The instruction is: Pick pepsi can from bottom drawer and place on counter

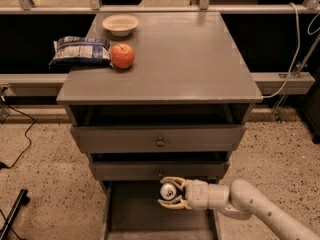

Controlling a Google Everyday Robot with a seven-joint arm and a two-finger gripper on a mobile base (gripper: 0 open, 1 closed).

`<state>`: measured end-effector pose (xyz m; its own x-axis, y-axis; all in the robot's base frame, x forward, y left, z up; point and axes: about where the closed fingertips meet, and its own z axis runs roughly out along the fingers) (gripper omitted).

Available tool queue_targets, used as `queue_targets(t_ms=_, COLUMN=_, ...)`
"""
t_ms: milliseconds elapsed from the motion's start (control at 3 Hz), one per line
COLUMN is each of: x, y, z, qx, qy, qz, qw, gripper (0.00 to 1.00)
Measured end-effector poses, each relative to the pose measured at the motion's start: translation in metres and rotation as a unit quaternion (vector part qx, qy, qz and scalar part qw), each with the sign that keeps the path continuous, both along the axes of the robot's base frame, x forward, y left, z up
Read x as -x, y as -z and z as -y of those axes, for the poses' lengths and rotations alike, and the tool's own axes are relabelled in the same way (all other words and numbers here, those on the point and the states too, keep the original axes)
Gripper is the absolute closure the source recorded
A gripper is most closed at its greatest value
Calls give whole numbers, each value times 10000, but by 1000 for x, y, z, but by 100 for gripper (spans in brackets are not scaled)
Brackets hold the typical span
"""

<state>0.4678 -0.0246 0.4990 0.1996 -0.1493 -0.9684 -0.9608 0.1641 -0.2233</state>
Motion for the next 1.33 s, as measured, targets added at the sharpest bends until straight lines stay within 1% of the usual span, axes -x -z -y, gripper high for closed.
queue_targets(t_ms=333, x=-1, y=-3, z=-3, qx=21, qy=-71, qz=-7, qw=10000, gripper=100)
queue_targets(t_ms=667, x=-7, y=-32, z=-8, qx=21, qy=-84, qz=13, qw=10000, gripper=100)
queue_targets(t_ms=1000, x=2, y=-110, z=-9, qx=-122, qy=-188, qz=320, qw=9992, gripper=100)
queue_targets(t_ms=1333, x=20, y=-202, z=-12, qx=-198, qy=-486, qz=737, qw=9959, gripper=100)
